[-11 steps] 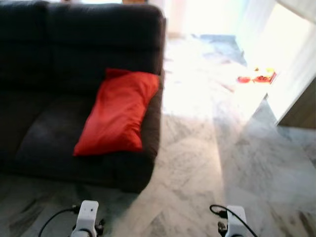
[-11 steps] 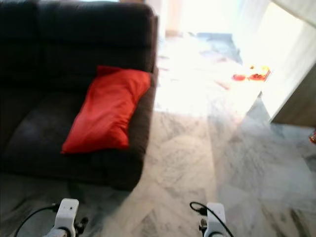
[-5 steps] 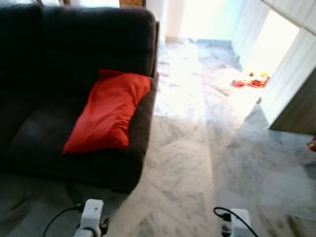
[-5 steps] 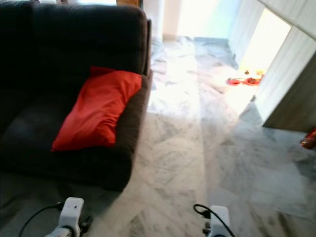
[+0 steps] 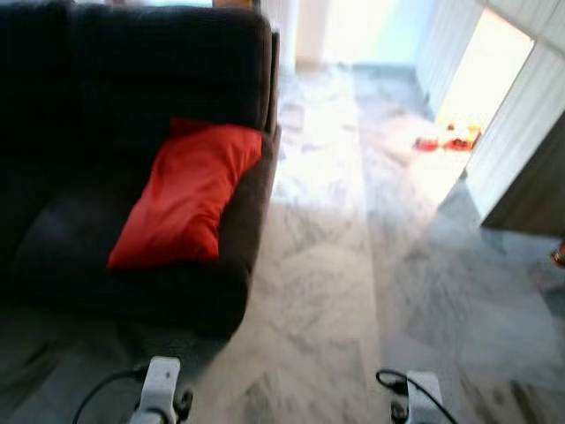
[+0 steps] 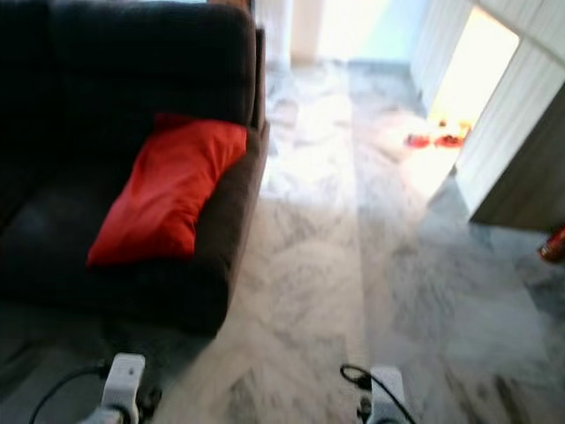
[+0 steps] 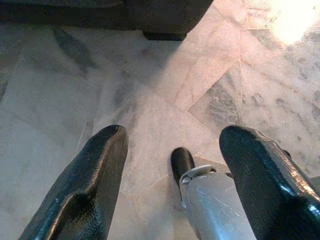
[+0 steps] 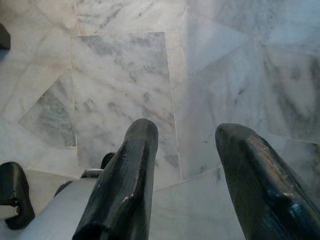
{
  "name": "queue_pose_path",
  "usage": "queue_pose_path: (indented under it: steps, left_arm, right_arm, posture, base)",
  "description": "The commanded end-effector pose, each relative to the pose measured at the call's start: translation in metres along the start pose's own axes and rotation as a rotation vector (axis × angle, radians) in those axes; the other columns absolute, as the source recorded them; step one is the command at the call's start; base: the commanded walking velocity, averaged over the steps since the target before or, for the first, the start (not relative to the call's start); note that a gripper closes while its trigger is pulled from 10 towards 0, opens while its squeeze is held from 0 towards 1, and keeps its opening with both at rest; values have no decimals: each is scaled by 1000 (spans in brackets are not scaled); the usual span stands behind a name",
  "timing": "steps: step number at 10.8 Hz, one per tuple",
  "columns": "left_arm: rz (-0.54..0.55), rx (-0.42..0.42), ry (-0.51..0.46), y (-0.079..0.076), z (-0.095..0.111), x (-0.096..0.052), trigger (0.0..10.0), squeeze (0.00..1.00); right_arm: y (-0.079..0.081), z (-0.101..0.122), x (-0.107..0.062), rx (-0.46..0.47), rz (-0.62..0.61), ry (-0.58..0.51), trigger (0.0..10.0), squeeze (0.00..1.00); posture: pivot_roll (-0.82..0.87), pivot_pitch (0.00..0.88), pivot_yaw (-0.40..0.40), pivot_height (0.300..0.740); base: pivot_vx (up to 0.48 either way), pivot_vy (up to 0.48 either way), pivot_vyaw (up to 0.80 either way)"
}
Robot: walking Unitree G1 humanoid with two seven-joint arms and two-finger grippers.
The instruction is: Move the pillow to the sofa from floor
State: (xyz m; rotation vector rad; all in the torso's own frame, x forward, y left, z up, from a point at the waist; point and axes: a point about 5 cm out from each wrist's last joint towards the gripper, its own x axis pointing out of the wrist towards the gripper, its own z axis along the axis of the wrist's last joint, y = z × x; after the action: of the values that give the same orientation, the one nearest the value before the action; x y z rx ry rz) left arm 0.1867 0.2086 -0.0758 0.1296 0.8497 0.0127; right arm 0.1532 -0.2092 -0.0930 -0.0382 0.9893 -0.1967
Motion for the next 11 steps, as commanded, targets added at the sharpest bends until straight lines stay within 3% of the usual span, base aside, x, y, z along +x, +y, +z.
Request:
queue_pose_path:
  steps: [1, 7, 11]
  left_arm:
    - [8, -11, 8, 2, -2, -1, 10000, 0]
    - [10, -20, 16, 2, -6, -2, 10000, 0]
    - [18, -40, 12, 4, -7, -2, 10000, 0]
  right_arm:
    - [-1, 2, 0, -3, -3, -3, 10000, 0]
    - [-2, 2, 1, 4, -3, 4, 10000, 0]
    - [-2, 4, 1, 2, 5, 1, 10000, 0]
  posture:
    - [2, 32, -44, 740]
    - [3, 36, -47, 740]
    - [4, 38, -49, 740]
  base:
    - [0, 0, 0]
    - [0, 0, 0]
    - [0, 0, -716]
